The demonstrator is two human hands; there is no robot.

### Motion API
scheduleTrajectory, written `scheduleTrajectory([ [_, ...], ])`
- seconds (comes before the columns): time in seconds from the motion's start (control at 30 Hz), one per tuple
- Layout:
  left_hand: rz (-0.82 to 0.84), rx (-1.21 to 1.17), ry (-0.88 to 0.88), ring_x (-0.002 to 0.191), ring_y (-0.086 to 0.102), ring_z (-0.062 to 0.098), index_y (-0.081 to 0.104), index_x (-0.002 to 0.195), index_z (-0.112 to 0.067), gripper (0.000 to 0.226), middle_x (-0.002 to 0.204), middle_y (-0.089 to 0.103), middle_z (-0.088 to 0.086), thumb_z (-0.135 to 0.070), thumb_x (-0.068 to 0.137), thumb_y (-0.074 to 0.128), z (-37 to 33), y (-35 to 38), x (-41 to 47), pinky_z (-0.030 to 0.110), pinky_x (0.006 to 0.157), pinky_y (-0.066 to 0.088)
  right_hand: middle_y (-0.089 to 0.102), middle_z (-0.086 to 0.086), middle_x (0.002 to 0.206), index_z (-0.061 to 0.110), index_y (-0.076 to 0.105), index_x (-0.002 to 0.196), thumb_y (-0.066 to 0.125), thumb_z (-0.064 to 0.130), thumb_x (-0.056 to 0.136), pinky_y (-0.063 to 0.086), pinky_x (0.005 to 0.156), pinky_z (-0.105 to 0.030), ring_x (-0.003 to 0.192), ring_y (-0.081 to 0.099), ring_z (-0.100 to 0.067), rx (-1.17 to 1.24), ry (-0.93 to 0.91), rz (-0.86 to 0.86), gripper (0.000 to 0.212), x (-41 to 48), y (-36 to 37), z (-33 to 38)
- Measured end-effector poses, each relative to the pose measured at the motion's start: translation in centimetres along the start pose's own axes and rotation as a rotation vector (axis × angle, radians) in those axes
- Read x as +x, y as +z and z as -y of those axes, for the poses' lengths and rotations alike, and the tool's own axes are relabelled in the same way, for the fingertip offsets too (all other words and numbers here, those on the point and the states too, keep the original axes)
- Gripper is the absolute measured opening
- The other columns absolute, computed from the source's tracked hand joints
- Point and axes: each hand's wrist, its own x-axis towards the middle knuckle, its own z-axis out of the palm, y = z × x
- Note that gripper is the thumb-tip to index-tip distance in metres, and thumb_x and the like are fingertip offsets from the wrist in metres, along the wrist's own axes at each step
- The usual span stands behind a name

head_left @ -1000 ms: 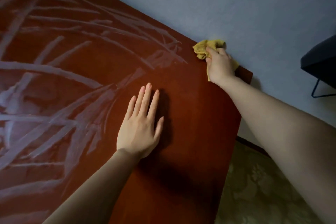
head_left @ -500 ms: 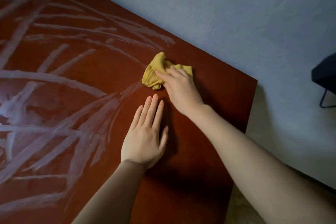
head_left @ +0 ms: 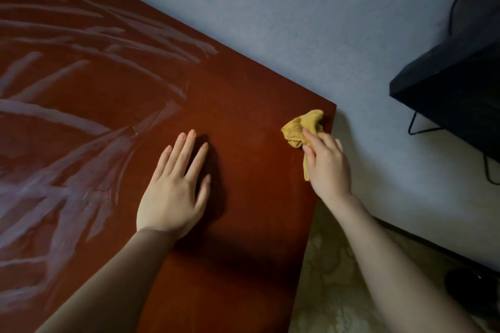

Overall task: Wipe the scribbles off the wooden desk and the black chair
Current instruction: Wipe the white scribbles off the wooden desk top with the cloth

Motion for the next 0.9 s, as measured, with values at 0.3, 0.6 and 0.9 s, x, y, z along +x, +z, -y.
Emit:
scheduleTrajectory([
  [0.3,-0.007,0.003,0.000,0.146,0.008,0.021,0.030,0.147,-0.013,0.057,0.156,0.014,0.008,-0.039,0.097,0.027,-0.4,0.1,0.1,0.031,0.118,0.000,0.052,-0.013,0.135,0.012,0.051,0.136,0.049,0.015,0.097,0.034,0.105,-0.040,0.124,0.044,-0.034,-0.013,0.010,0.033,0.039,9.9,1.8,2.3],
  [0.6,-0.007,0.045,0.007,0.145,0.007,0.020,0.030,0.148,-0.015,0.057,0.156,0.019,0.010,-0.041,0.097,0.026,0.1,0.1,0.3,0.034,0.117,0.004,0.048,-0.007,0.139,0.019,0.047,0.139,0.046,0.022,0.098,0.025,0.108,-0.033,0.129,0.038,-0.029,0.022,-0.340,0.147,0.041,16.6,4.3,14.7],
  [0.9,-0.015,0.080,0.025,0.144,0.017,0.026,0.035,0.146,-0.017,0.055,0.153,0.027,0.011,-0.039,0.096,0.027,0.3,0.2,0.3,0.038,0.116,0.009,0.049,-0.004,0.137,0.022,0.051,0.136,0.050,0.021,0.097,0.021,0.110,-0.032,0.131,0.035,-0.025,0.111,-0.771,0.382,0.039,12.3,4.1,22.3],
])
